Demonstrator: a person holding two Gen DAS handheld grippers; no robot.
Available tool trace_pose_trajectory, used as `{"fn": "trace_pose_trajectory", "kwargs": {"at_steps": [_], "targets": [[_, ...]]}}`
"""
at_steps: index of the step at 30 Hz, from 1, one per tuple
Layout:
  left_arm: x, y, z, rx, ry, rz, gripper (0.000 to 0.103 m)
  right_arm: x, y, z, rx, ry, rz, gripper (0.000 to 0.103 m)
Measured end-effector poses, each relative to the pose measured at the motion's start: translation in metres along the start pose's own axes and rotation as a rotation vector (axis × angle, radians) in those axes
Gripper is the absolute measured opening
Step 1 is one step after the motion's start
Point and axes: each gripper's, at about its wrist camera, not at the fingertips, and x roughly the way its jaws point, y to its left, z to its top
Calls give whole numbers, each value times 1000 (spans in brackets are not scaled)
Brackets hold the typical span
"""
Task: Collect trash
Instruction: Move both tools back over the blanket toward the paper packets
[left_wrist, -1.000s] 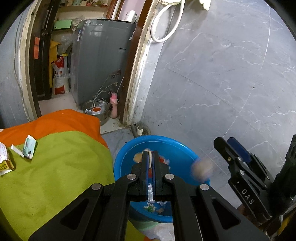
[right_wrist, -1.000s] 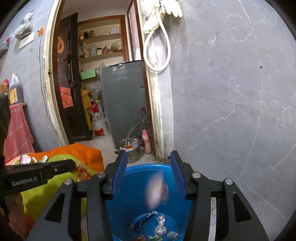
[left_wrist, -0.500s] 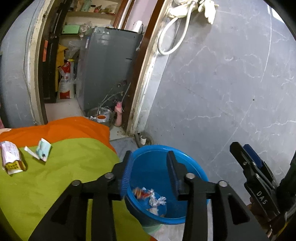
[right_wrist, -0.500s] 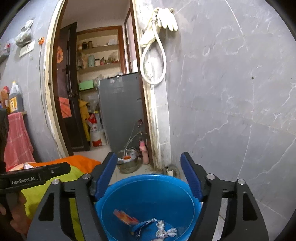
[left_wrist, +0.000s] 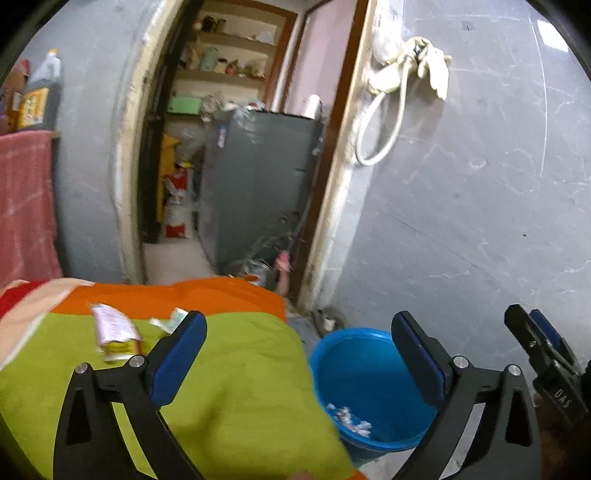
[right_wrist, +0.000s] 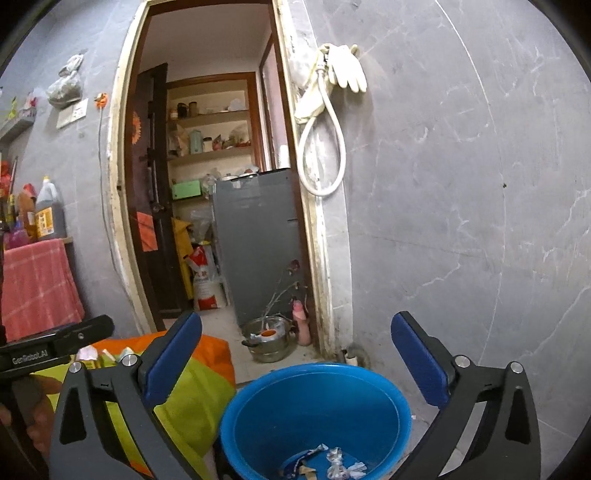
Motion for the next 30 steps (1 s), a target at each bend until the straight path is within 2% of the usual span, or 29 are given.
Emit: {"fn": "trace_pose_trajectory", "kwargs": {"at_steps": [16, 24, 30], "targets": [[-72, 64, -6, -41, -47, 141, 98, -32, 64, 9, -47, -37, 71, 103], [-93, 101, -13, -42, -28, 214, 99, -30, 99, 9, -65, -30, 121, 103], [-91, 131, -19, -61, 15, 259, 98, -12, 127, 4, -92, 19, 179, 103]]}}
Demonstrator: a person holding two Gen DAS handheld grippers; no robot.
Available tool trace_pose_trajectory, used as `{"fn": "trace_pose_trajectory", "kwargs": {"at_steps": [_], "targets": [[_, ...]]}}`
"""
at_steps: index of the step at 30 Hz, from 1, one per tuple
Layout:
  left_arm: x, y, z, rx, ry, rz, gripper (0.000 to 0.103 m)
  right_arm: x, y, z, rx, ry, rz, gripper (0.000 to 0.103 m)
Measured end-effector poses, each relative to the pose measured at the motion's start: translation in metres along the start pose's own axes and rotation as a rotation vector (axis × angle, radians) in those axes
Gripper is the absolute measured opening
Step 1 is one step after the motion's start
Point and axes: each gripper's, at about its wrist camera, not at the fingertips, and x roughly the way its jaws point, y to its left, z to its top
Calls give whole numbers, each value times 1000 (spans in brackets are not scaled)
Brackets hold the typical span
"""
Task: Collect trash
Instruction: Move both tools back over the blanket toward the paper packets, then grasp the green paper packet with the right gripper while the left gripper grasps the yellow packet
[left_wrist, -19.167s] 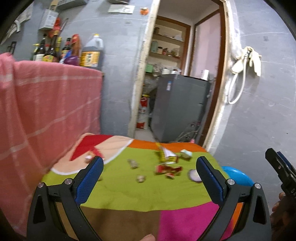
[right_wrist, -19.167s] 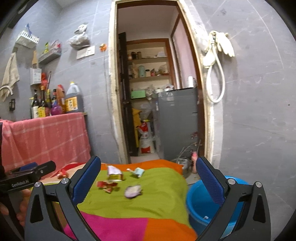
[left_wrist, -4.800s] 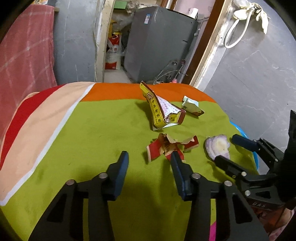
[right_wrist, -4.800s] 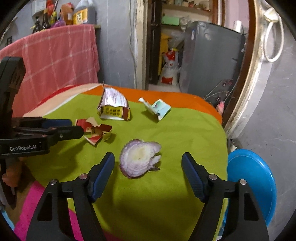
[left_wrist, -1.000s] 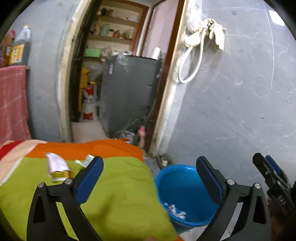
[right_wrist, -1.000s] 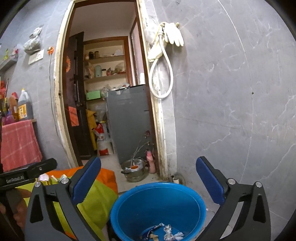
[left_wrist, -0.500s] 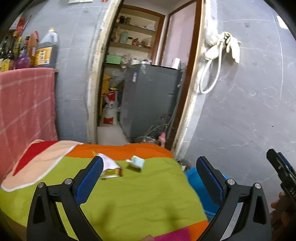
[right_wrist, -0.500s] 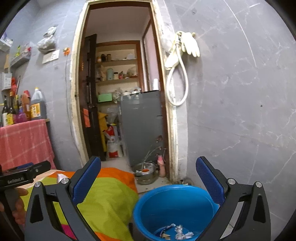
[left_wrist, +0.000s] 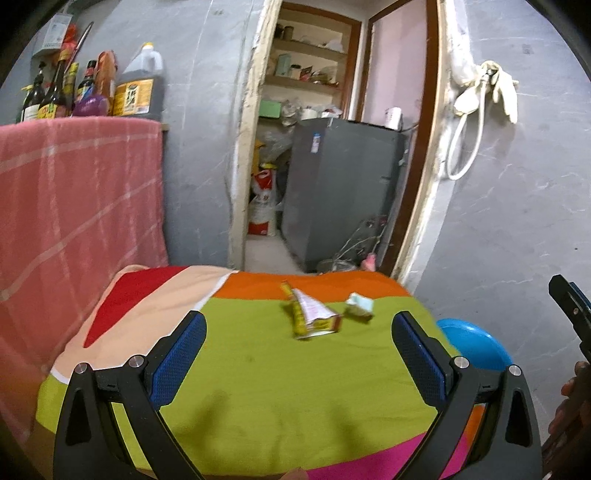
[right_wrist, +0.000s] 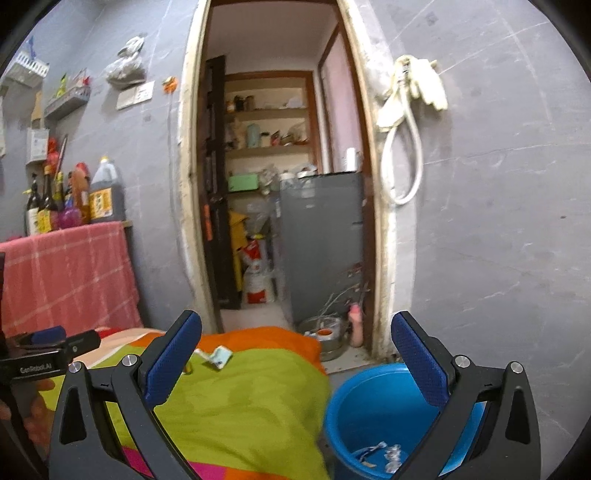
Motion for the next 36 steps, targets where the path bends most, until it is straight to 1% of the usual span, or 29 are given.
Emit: {"fn": "trace_pose_trajectory", "kwargs": {"at_steps": [2, 7, 15, 17, 20, 22, 23, 24, 25, 27, 28, 30, 31, 33, 36], "targets": [[4, 7, -2, -8, 18, 8, 98, 10, 6, -1, -9, 22, 21, 103], [26, 24, 0, -32, 93, -3, 98, 44, 17, -7, -38, 100, 91, 103], [65, 30, 7, -65, 170, -23, 98, 99, 32, -20, -96, 235, 187, 103], [75, 30, 7, -67, 194, -28, 98, 113, 34, -23, -97, 283, 199, 102], [88, 29, 8, -58, 221, -41, 97, 135, 36, -28, -89, 367, 228, 97], [98, 29, 9, -56, 240, -55, 92, 149, 39, -31, -95, 422, 244, 92], [102, 30, 9, -60, 253, -66, 85, 156, 40, -33, -99, 449, 251, 86], [107, 31, 10, -67, 269, -80, 79, 164, 41, -35, -103, 477, 259, 84], [111, 31, 11, -75, 279, -91, 76, 170, 42, -36, -104, 503, 268, 83], [118, 33, 11, -89, 293, -109, 66, 183, 44, -40, -97, 554, 287, 82], [121, 33, 11, -96, 302, -119, 64, 187, 45, -41, -97, 572, 293, 82], [127, 33, 12, -106, 318, -137, 52, 196, 49, -43, -103, 603, 307, 81], [131, 33, 12, -113, 330, -145, 50, 199, 50, -44, -108, 614, 312, 81], [137, 34, 13, -128, 345, -154, 38, 206, 55, -46, -121, 635, 320, 75], [141, 34, 14, -137, 361, -161, 29, 216, 60, -50, -135, 664, 330, 71]]}}
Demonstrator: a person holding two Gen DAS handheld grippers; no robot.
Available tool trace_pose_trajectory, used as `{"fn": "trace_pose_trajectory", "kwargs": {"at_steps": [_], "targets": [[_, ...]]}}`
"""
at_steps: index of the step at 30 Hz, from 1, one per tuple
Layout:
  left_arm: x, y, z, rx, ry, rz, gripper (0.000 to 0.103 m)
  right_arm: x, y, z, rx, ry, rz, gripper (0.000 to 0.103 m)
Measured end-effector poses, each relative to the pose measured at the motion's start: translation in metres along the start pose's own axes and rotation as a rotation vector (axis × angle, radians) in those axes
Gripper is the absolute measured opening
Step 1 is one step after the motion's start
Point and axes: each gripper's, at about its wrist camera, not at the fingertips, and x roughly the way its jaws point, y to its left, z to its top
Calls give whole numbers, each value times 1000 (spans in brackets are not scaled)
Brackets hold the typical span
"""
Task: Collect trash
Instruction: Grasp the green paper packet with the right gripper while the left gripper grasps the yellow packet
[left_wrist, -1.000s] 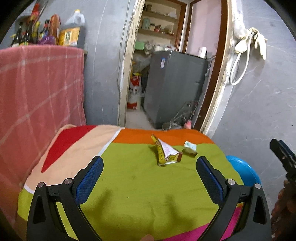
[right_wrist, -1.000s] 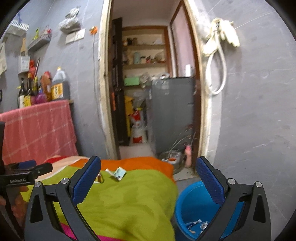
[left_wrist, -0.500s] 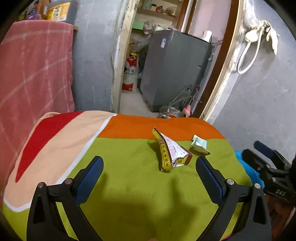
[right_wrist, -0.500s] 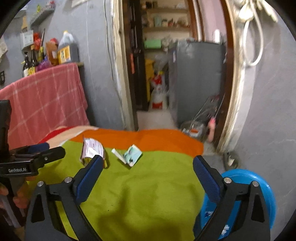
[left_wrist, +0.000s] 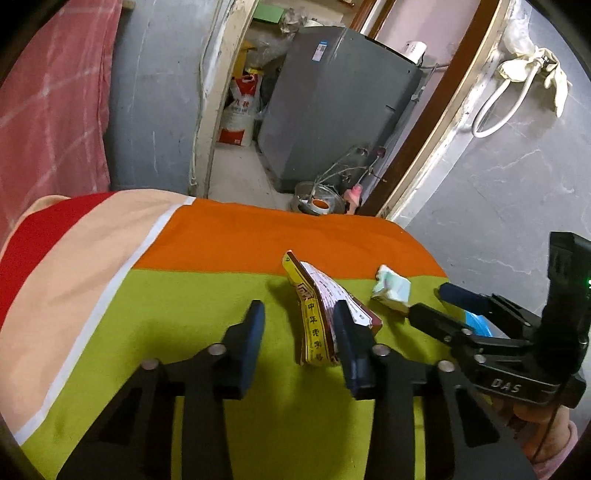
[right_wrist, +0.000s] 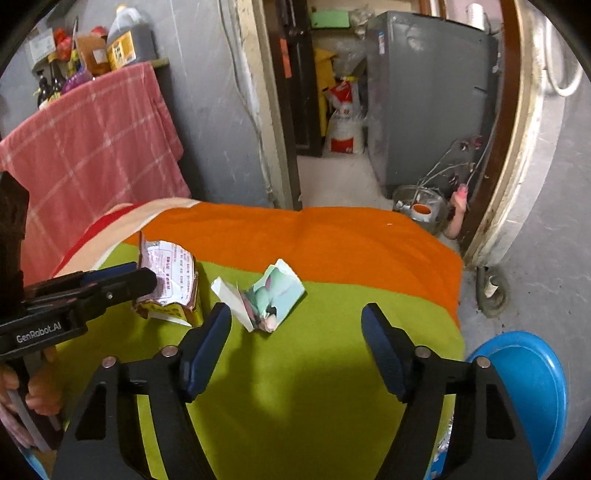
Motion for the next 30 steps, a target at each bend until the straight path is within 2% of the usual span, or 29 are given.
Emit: {"fn": "trace_pose_trajectory", "kwargs": {"at_steps": [7, 14, 22, 28, 30], "targets": [[6, 1, 8, -4, 20, -18, 13, 20, 2, 10, -20, 39, 24, 61], [10, -2, 10, 13, 21, 1, 9, 23, 5, 13, -38, 37, 52, 59], [8, 3, 14, 6, -2, 60, 2, 25, 4, 19, -28, 21, 71, 59], [7, 2, 12, 10, -4, 55, 2, 31, 7, 24, -34, 24, 61, 32], [6, 0, 11, 13, 0, 47, 2, 32, 8, 25, -32, 24, 53, 12]]}}
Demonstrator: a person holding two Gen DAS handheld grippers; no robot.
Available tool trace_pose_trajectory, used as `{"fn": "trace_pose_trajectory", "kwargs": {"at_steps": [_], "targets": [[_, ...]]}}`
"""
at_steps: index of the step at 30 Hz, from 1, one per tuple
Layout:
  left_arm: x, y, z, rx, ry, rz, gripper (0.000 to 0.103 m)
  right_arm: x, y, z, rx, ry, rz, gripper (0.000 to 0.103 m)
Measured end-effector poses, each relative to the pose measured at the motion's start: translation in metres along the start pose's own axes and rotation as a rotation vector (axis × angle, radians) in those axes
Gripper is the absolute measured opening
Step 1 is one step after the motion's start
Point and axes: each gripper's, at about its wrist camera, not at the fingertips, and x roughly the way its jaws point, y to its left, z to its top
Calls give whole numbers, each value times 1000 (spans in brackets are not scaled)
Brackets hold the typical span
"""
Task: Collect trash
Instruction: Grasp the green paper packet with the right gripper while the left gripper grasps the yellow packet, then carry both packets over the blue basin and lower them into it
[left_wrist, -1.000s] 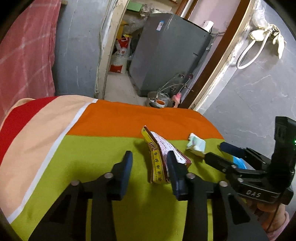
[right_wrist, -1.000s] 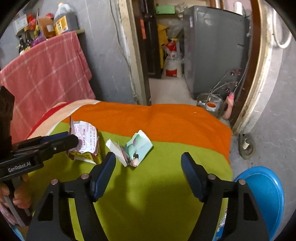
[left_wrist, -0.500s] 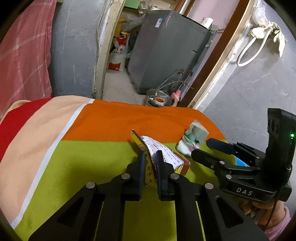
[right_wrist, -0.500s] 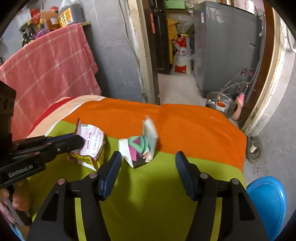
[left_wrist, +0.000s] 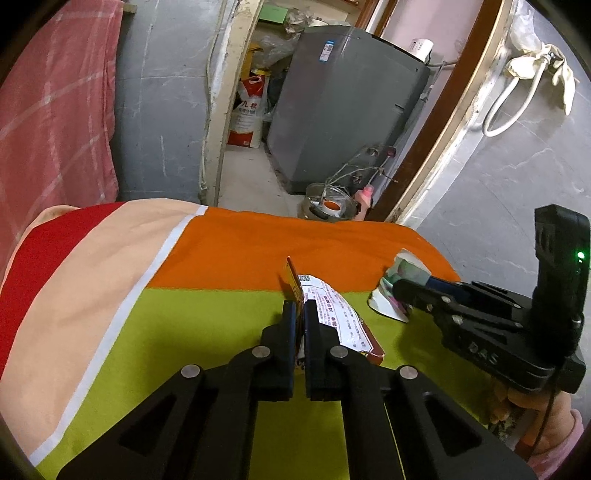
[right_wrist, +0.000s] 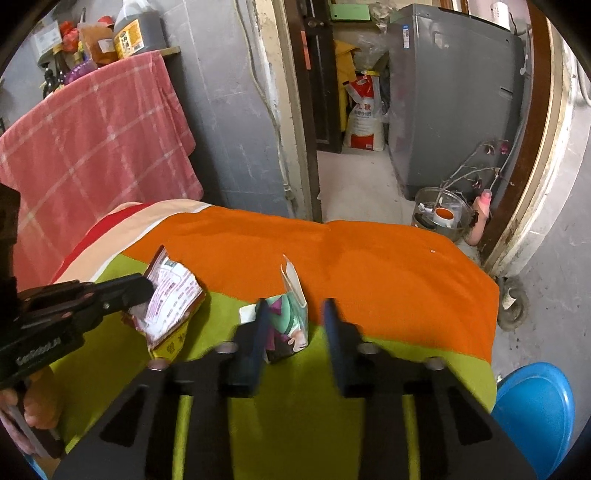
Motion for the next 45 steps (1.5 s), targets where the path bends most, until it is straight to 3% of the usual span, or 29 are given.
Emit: {"fn": "trace_pose_trajectory", "kwargs": {"at_steps": [5, 13, 19, 22, 24, 25, 30, 38, 40, 45], "targets": [[-5, -6, -4, 8, -5, -17, 1, -4, 1, -3, -7, -6, -1, 5], [-26, -28, -12, 32, -63, -45, 1, -41, 5, -18, -11, -114, -16, 3], [-33, -35, -15, 7, -69, 1, 1, -52, 5, -26, -13, -119, 5, 4], [-35, -29, -18, -11, -69, 34, 1, -45, 6, -23, -10, -96, 4, 9], [-36, -22, -19, -26, -67, 44, 1, -38, 7, -20, 1, -71, 9, 31], [-37, -19, -19, -29, -68, 47, 1, -34, 7, -19, 4, -63, 16, 35], [-36, -6, -15, -33, -80, 67, 1, -12, 13, -13, -28, 2, 26, 46], [-29, 16, -13, -74, -72, 87, 1, 16, 30, -6, -126, 69, 4, 46], [-27, 18, -14, -75, -65, 83, 1, 18, 31, -7, -134, 72, -15, 36], [-30, 14, -16, -72, -64, 74, 1, 13, 28, -10, -126, 62, -19, 34]]}}
